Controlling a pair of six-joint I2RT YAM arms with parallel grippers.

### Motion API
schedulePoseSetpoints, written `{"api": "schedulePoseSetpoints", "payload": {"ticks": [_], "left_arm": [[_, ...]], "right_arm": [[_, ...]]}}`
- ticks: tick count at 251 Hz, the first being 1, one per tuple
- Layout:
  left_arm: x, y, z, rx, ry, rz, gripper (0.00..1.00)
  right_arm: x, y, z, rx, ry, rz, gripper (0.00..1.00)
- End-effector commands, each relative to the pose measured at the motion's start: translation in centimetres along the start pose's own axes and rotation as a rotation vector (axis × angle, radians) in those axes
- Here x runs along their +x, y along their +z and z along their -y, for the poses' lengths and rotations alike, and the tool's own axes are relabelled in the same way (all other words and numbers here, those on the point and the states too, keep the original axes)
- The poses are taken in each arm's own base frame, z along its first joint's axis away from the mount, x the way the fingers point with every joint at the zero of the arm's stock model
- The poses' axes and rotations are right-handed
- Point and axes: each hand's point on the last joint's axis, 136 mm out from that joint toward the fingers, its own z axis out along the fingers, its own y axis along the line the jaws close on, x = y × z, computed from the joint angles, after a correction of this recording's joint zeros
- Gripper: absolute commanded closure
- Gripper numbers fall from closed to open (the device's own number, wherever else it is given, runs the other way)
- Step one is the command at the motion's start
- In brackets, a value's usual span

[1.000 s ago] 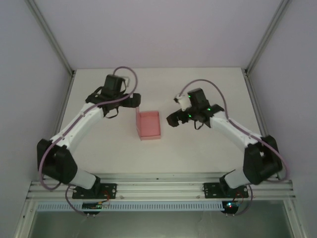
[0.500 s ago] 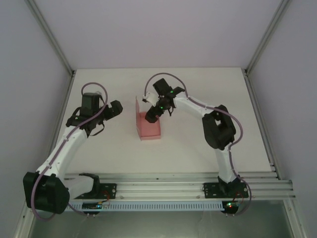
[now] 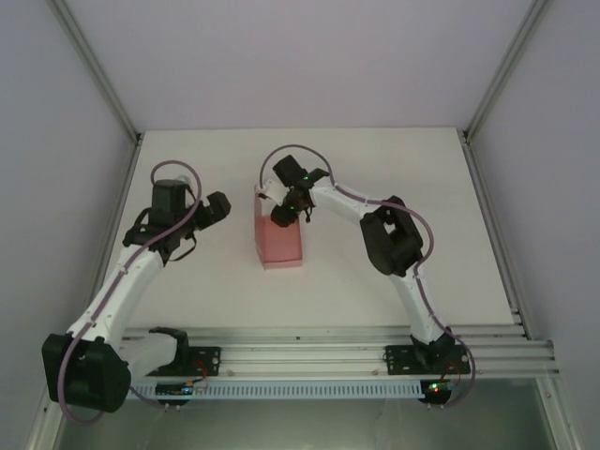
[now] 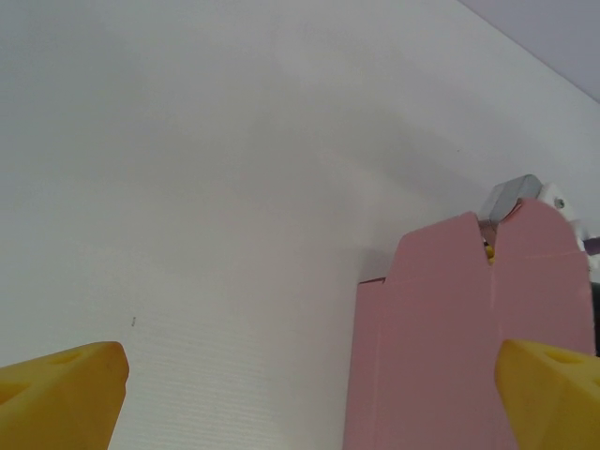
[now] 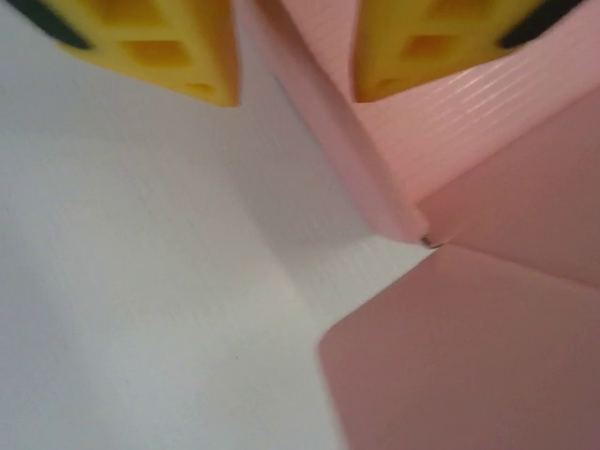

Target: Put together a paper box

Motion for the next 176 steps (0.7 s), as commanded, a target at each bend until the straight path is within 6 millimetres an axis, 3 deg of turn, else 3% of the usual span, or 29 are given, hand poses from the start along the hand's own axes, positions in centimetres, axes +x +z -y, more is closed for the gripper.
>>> {"api": "schedulePoseSetpoints", "payload": {"ticks": [1,46,75,99,120,176], "left_arm": [[-0.6,-0.8,0.3,0.019,0.005,0.033,0.00],[-1.2,-1.4,0.1,0.006,-0.012,0.067,0.00],[-2.3,-2.1,0.5,0.015,-0.029,0.109,0.00],[-2.9,-2.6,0.7,0.020,-0.022,0.138,0.00],[-2.9,-2.7,0.7,0.021,-0.018,0.140,0.00],[-1.7,-1.6,1.0,0.051,0.002,0.086,0.01]], "right_arm": [[0.1,-0.3,1.5,0.084,0.073,-0.011,0.83],[2.6,-3.5,4.4,0.310,0.397,-0.026,0.96],[6.3,-5.9,5.2,0.463,0.746,-0.028,1.00],[9.4,-7.1,4.3,0.525,0.956,-0.051,1.00],[11.0,-7.8,3.1,0.541,1.062,-0.071,0.99],[12.1,-8.3,-0.1,0.530,1.106,-0.066,0.94]]}}
